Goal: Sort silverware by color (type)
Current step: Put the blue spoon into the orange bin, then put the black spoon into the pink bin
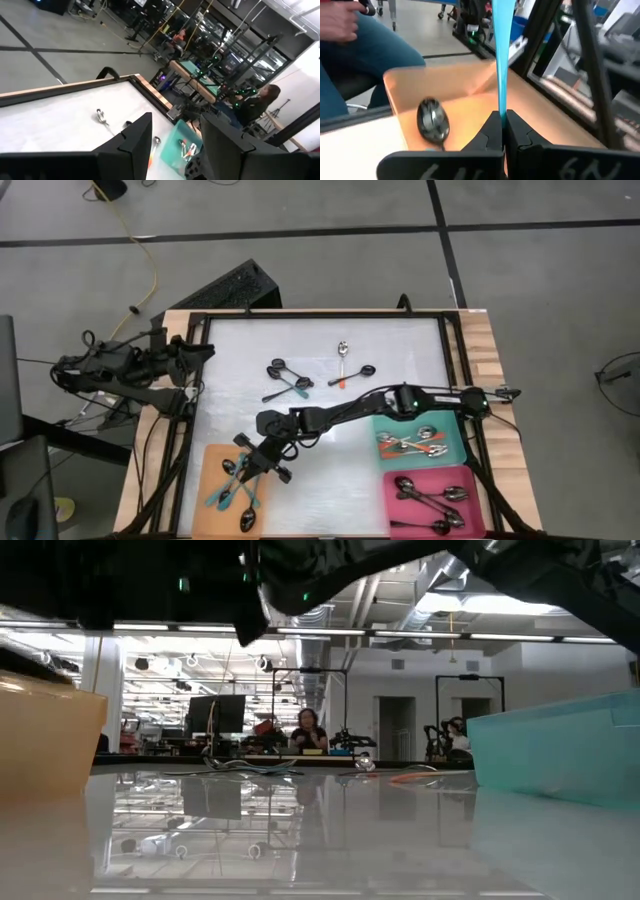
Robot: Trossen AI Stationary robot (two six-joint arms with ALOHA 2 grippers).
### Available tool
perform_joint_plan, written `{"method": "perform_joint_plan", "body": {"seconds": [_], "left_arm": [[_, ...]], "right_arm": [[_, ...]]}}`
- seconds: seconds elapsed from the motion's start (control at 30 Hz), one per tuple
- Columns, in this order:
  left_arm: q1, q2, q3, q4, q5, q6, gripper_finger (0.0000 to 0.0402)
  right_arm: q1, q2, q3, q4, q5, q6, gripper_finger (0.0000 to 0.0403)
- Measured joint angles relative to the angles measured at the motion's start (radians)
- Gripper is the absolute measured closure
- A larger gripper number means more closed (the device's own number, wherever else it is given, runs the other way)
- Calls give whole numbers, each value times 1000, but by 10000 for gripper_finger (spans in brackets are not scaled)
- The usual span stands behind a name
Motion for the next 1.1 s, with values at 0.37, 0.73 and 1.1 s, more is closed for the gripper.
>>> {"method": "perform_joint_plan", "body": {"seconds": [0.37,0.73,1.1], "left_arm": [[0,0,0,1,-20,-1,251],[0,0,0,-13,-20,-3,251],[0,0,0,-15,-20,-3,251]], "right_arm": [[0,41,-1,36,97,33,379],[-2,41,-1,3,102,32,348],[-7,-8,-2,-30,140,40,317]]}}
